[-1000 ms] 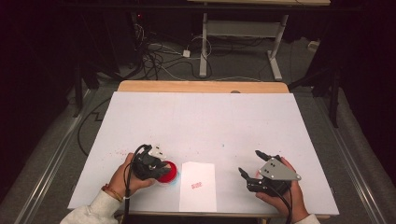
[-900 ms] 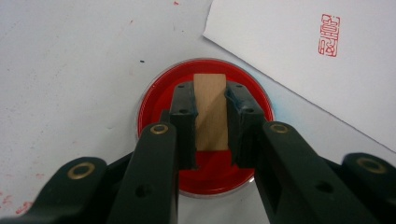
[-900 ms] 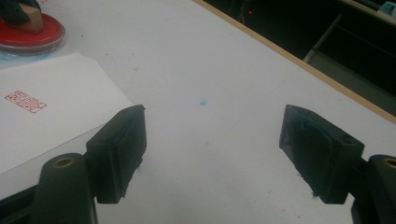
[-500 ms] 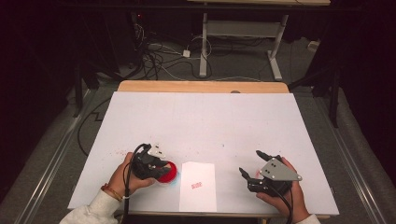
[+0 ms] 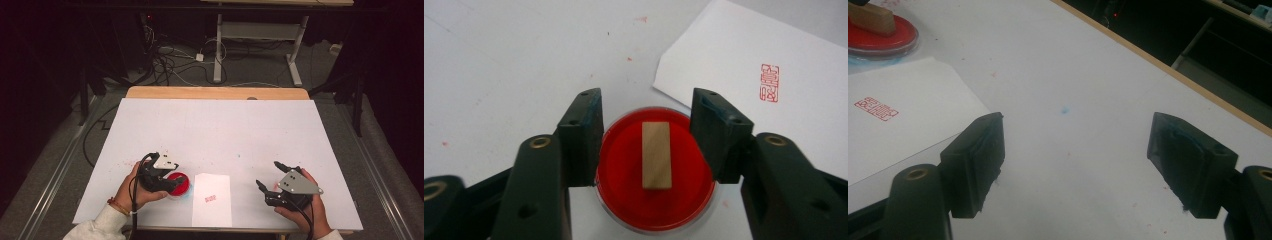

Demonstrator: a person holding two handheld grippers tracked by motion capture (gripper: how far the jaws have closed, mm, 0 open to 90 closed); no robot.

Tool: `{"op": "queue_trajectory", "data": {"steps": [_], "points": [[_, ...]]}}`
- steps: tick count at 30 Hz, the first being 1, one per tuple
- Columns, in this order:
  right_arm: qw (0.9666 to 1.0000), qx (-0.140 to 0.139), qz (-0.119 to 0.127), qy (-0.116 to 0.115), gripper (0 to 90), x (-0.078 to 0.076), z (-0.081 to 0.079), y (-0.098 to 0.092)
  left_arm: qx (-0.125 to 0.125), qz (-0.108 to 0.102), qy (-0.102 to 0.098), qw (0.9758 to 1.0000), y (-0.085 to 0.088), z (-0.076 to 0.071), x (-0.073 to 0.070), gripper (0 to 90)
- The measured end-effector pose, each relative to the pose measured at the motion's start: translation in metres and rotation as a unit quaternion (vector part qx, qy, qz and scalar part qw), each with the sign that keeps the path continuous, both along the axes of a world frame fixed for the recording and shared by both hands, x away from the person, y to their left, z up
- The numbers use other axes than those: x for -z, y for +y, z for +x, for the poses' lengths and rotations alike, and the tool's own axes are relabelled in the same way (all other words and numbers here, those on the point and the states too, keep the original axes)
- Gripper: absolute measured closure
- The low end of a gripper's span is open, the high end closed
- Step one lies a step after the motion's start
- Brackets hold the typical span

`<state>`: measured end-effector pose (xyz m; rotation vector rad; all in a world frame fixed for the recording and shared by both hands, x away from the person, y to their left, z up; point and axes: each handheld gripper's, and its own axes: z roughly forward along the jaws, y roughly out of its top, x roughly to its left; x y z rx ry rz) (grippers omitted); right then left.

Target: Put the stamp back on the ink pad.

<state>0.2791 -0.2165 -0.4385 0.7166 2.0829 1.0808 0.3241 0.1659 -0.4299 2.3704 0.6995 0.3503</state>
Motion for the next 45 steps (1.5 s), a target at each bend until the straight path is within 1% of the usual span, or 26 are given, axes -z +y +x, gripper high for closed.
{"op": "queue_trajectory", "data": {"steps": [3, 6, 10, 11, 12, 13, 15, 16, 18, 19, 23, 24, 26, 29, 30, 32, 34, 37, 39, 41, 44, 45], "points": [[1.0000, 0.000, 0.000, -0.001, 23.4, -0.001, 0.000, 0.000, -0.001, -0.014, -0.018, 0.9997, 0.000, -0.002, -0.002, 39.9], [1.0000, -0.002, 0.001, -0.002, 23.4, -0.001, -0.001, 0.001, -0.007, -0.016, -0.035, 0.9992, -0.001, -0.004, -0.004, 35.5], [1.0000, -0.003, 0.000, -0.002, 23.4, -0.001, -0.003, 0.001, -0.007, -0.028, -0.056, 0.9980, -0.003, -0.006, -0.005, 30.5], [1.0000, -0.001, 0.000, -0.001, 23.4, -0.001, -0.003, 0.000, -0.006, -0.029, -0.064, 0.9975, -0.003, -0.006, -0.006, 28.6], [1.0000, 0.000, 0.001, -0.001, 23.4, -0.001, -0.003, 0.000, -0.008, -0.034, -0.071, 0.9969, -0.003, -0.006, -0.006, 28.2], [1.0000, 0.000, 0.001, -0.001, 23.4, -0.001, -0.003, -0.001, -0.009, -0.037, -0.073, 0.9966, -0.004, -0.006, -0.006, 27.4], [1.0000, 0.001, 0.001, -0.001, 23.3, -0.001, -0.004, -0.002, -0.012, -0.041, -0.084, 0.9955, -0.005, -0.006, -0.006, 24.6], [1.0000, 0.002, 0.002, -0.002, 23.4, -0.001, -0.005, -0.002, -0.012, -0.044, -0.090, 0.9949, -0.006, -0.006, -0.006, 24.5], [1.0000, 0.004, 0.002, -0.002, 23.4, -0.001, -0.006, -0.003, -0.008, -0.053, -0.095, 0.9941, -0.007, -0.006, -0.006, 22.9], [1.0000, 0.004, 0.002, -0.003, 23.4, -0.001, -0.006, -0.004, -0.009, -0.054, -0.102, 0.9933, -0.007, -0.007, -0.007, 21.7], [1.0000, 0.007, 0.002, -0.004, 23.3, -0.002, -0.008, -0.005, -0.010, -0.061, -0.121, 0.9907, -0.009, -0.009, -0.007, 21.2], [1.0000, 0.007, 0.002, -0.005, 23.4, -0.002, -0.008, -0.005, -0.007, -0.061, -0.123, 0.9905, -0.009, -0.009, -0.008, 20.9], [1.0000, 0.007, 0.003, -0.005, 23.3, -0.002, -0.009, -0.006, -0.007, -0.059, -0.132, 0.9895, -0.010, -0.010, -0.008, 19.7], [0.9999, 0.009, 0.002, -0.006, 23.3, -0.003, -0.010, -0.006, -0.008, -0.059, -0.139, 0.9886, -0.010, -0.011, -0.008, 17.8], [0.9999, 0.009, 0.002, -0.006, 23.3, -0.003, -0.010, -0.006, -0.007, -0.058, -0.145, 0.9877, -0.009, -0.011, -0.008, 17.8], [0.9999, 0.009, 0.002, -0.007, 23.4, -0.003, -0.011, -0.007, -0.007, -0.054, -0.148, 0.9876, -0.008, -0.011, -0.008, 17.8], [0.9999, 0.008, 0.004, -0.007, 23.3, -0.003, -0.011, -0.006, -0.010, -0.051, -0.157, 0.9863, -0.007, -0.012, -0.008, 17.8], [0.9999, 0.006, 0.003, -0.007, 23.3, -0.003, -0.012, -0.006, -0.011, -0.051, -0.161, 0.9856, -0.007, -0.014, -0.008, 17.8], [0.9999, 0.007, 0.004, -0.007, 23.3, -0.003, -0.012, -0.006, -0.011, -0.042, -0.166, 0.9851, -0.006, -0.016, -0.007, 17.8], [1.0000, 0.006, 0.004, -0.007, 23.3, -0.003, -0.012, -0.006, -0.013, -0.032, -0.177, 0.9837, -0.004, -0.018, -0.006, 17.8], [1.0000, 0.006, 0.004, -0.005, 23.3, -0.003, -0.012, -0.005, -0.010, -0.032, -0.178, 0.9835, -0.002, -0.020, -0.004, 17.8], [1.0000, 0.006, 0.004, -0.005, 23.3, -0.003, -0.012, -0.005, -0.012, -0.030, -0.183, 0.9827, -0.001, -0.021, -0.004, 17.8]]}}
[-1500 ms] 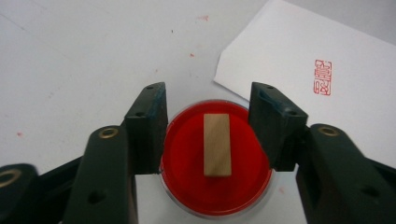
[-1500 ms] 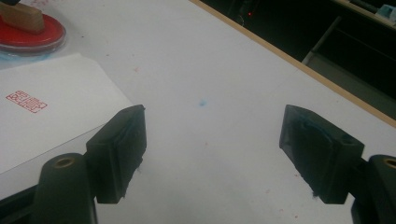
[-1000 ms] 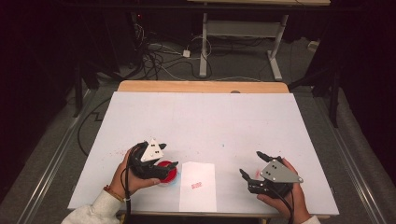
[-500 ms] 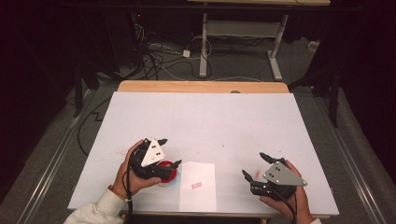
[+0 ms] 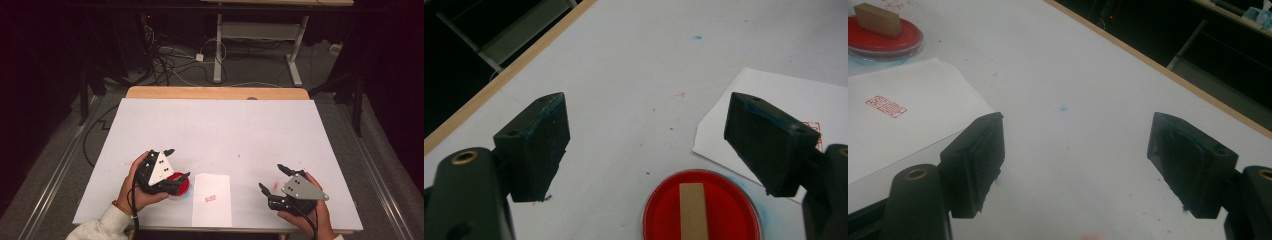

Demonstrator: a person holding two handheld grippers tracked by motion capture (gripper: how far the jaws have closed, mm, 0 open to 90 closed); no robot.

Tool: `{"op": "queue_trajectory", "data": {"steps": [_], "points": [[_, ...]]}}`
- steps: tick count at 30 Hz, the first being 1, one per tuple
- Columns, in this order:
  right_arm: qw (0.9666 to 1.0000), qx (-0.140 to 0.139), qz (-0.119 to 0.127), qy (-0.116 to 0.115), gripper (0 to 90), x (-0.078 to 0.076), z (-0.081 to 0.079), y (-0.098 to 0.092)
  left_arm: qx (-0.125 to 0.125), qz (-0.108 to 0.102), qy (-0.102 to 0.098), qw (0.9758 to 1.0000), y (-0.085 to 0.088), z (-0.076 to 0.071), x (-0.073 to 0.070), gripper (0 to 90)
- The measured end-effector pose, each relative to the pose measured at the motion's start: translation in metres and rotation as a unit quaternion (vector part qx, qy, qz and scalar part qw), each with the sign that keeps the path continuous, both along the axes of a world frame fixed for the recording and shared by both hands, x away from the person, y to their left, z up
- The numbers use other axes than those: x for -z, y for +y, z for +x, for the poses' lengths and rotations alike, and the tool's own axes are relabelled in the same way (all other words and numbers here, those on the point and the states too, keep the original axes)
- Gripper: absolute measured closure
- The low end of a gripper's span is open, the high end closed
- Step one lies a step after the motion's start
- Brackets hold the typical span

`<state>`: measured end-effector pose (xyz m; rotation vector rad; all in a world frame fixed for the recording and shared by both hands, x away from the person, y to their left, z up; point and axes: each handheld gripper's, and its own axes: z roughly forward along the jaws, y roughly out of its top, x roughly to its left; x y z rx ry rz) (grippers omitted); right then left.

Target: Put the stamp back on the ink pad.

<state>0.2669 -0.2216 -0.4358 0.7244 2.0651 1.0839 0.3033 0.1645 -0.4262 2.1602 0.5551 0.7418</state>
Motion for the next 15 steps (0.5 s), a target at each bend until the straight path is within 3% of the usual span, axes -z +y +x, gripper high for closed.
{"op": "queue_trajectory", "data": {"steps": [15], "points": [[1.0000, 0.001, 0.000, 0.002, 23.3, 0.001, -0.002, -0.001, -0.001, 0.008, -0.010, 0.9999, 0.015, -0.008, 0.008, 17.8]]}}
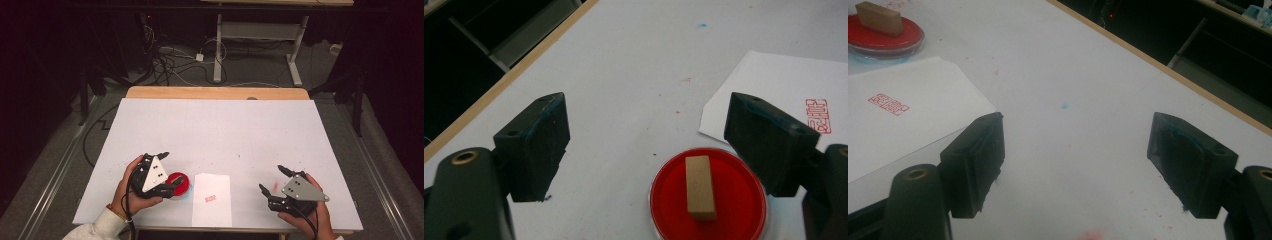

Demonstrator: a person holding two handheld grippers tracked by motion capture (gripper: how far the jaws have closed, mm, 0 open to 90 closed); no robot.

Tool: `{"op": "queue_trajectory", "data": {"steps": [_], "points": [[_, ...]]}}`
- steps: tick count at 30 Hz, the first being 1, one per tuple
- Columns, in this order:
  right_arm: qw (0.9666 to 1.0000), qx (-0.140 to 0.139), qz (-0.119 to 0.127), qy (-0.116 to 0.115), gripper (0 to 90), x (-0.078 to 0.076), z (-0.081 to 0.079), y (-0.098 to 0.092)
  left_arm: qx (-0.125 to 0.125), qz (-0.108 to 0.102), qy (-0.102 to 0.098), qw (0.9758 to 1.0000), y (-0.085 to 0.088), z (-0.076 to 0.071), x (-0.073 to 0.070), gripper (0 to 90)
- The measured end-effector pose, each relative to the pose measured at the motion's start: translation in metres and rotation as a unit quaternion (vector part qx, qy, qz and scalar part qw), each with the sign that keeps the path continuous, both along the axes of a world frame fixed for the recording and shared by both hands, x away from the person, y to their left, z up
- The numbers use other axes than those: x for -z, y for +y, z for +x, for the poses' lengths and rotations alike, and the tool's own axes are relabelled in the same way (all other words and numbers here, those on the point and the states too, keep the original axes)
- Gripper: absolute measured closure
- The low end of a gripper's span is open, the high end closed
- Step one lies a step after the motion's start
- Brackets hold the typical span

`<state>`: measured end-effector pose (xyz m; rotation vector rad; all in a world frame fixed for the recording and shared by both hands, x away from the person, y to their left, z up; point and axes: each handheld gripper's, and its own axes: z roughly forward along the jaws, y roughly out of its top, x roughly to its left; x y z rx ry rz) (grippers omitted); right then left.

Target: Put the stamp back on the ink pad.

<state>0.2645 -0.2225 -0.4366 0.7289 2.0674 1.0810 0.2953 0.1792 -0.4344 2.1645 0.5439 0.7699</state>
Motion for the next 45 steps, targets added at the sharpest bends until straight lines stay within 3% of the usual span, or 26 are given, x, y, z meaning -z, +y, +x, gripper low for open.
{"op": "queue_trajectory", "data": {"steps": [11, 20, 39, 45], "points": [[1.0000, 0.004, -0.002, -0.001, 23.3, 0.001, -0.002, -0.002, -0.006, -0.005, 0.001, 1.0000, 0.013, -0.006, 0.005, 17.8], [0.9999, 0.010, -0.003, -0.002, 23.4, 0.002, -0.001, -0.003, -0.027, -0.010, 0.006, 0.9996, 0.030, -0.010, 0.011, 17.7], [0.9999, 0.015, -0.002, -0.002, 23.3, 0.002, -0.002, -0.006, -0.054, -0.009, 0.046, 0.9974, 0.062, -0.023, 0.032, 17.7], [0.9999, 0.013, -0.003, -0.002, 23.3, 0.002, -0.003, -0.006, -0.056, 0.000, 0.050, 0.9972, 0.063, -0.026, 0.036, 16.8]]}}
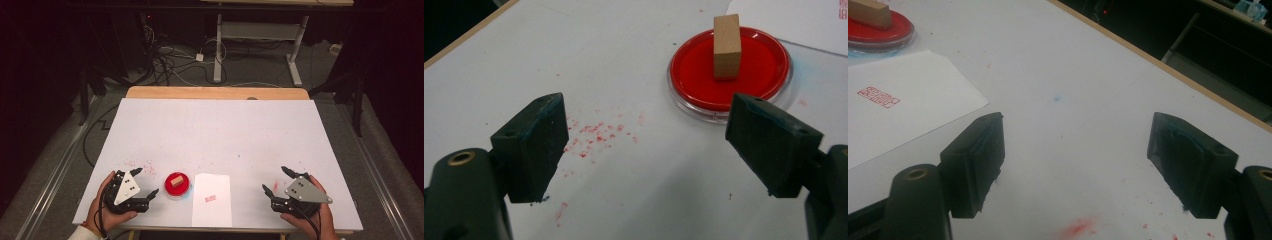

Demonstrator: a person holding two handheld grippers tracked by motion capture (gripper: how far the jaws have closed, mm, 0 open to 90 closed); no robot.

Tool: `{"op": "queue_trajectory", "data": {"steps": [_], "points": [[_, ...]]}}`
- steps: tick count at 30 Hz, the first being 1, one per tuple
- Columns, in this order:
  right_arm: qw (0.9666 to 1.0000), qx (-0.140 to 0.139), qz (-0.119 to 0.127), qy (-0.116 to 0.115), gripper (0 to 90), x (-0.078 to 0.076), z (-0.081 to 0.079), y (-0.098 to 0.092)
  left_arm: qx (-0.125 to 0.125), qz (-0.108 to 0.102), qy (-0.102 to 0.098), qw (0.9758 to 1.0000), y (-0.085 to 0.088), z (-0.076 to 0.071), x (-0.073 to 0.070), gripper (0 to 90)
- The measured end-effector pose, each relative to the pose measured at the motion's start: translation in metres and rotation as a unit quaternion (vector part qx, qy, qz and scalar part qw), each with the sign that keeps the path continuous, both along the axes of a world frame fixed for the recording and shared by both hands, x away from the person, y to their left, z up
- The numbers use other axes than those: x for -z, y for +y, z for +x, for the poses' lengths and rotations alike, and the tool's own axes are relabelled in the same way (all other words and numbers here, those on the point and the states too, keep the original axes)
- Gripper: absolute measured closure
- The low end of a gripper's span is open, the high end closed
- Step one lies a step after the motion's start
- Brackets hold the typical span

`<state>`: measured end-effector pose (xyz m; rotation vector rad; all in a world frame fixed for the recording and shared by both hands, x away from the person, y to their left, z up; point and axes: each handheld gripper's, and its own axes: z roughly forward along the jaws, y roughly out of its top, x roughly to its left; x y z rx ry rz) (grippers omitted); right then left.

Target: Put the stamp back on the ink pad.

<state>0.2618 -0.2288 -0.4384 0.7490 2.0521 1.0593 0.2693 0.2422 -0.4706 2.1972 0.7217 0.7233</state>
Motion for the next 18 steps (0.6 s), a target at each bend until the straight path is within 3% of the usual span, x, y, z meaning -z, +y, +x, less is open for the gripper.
{"op": "queue_trajectory", "data": {"steps": [7, 11, 18], "points": [[1.0000, 0.004, -0.004, -0.003, 23.3, -0.0014, -0.0006, 0.0012, 0.004, 0.001, -0.005, 1.0000, 0.0008, -0.0029, -0.0003, 16.8], [1.0000, 0.001, -0.008, 0.000, 23.3, -0.0006, -0.0021, 0.0040, 0.002, -0.009, -0.012, 0.9999, 0.0014, -0.0035, -0.0028, 16.8], [1.0000, -0.002, -0.005, 0.001, 23.3, 0.0001, -0.0008, 0.0035, 0.002, -0.006, -0.009, 0.9999, 0.0006, -0.0025, -0.0026, 16.9]]}}
